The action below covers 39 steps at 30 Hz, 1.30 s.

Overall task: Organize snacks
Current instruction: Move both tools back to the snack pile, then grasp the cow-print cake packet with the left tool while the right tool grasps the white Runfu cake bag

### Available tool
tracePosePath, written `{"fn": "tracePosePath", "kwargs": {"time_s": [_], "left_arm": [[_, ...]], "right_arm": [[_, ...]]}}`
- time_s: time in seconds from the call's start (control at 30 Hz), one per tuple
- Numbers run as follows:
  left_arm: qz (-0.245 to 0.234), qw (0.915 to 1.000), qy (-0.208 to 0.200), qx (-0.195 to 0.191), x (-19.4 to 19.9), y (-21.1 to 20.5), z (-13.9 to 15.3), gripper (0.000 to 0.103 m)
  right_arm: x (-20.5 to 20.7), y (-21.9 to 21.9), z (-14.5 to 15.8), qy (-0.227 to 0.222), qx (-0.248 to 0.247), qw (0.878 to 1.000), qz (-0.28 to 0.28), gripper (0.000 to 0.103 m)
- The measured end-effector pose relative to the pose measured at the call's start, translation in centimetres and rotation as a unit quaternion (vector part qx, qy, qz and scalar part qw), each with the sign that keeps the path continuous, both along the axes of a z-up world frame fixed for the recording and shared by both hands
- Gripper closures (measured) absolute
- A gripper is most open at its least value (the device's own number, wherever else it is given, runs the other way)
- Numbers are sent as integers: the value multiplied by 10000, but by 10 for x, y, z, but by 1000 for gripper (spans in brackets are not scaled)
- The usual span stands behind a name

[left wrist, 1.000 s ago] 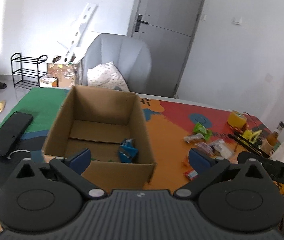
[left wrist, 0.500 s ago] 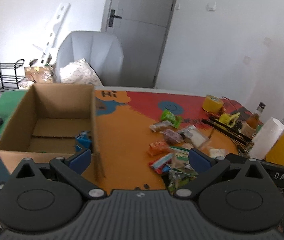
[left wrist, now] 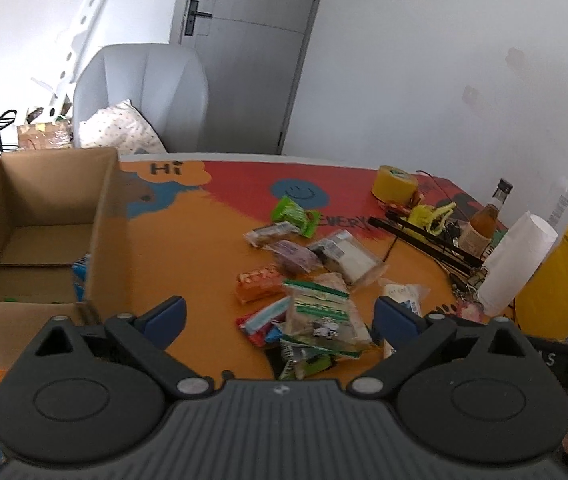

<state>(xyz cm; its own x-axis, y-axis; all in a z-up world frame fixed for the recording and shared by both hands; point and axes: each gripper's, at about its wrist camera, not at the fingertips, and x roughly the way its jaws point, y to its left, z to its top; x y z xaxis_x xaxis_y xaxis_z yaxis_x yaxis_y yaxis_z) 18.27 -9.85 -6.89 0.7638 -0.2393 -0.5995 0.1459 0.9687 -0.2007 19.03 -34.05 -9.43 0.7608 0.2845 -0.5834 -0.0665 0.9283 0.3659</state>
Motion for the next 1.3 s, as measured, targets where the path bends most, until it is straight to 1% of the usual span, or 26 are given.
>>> {"fn": "tracePosePath", "kwargs": {"time_s": [0.03,0.1,0.13,0.4,0.47,0.6,0.67,0.77,0.83,0.87,0.9,0.97,1.1,1.23,1.3], "left_arm": [[-22,10000,6,4,3,-3,-2,4],[-73,10000,49,-7,8,-7,-6,11],[-104,9999,77,-25,11,-9,-8,12],[-240,9992,313,-80,32,-21,-25,30],[-288,9988,382,-84,38,-24,-30,32],[-415,9980,469,-83,49,-33,-38,33],[-473,9976,508,-53,53,-37,-42,34],[-515,9971,562,-37,58,-41,-47,38],[-519,9967,616,-33,61,-41,-50,44],[-532,9964,659,-5,62,-41,-52,49],[-530,9961,705,46,63,-42,-54,52],[-536,9963,655,128,63,-43,-55,53],[-517,9963,672,151,62,-42,-55,55],[-486,9965,674,71,59,-37,-52,55],[-445,9970,623,49,57,-31,-49,55]], "right_arm": [[1,-1,-2,25,16,10000,-13,10],[5,-3,-7,70,65,10000,-14,12],[7,-4,-9,96,83,9999,-14,14],[26,-5,-25,303,76,9995,-62,24],[31,-3,-30,361,50,9993,-48,27],[41,-3,-39,476,-51,9988,-83,29],[42,1,-40,425,-175,9989,-52,31],[44,3,-40,414,-423,9982,-83,33],[45,4,-40,409,-516,9978,-24,33],[45,5,-40,407,-605,9973,25,34],[44,8,-40,402,-713,9966,67,36],[43,11,-40,391,-912,9950,80,41],[40,12,-38,446,-1049,9935,-54,41],[41,23,-38,492,-1185,9917,-25,35],[41,32,-40,436,-1456,9884,-8,35]]}}
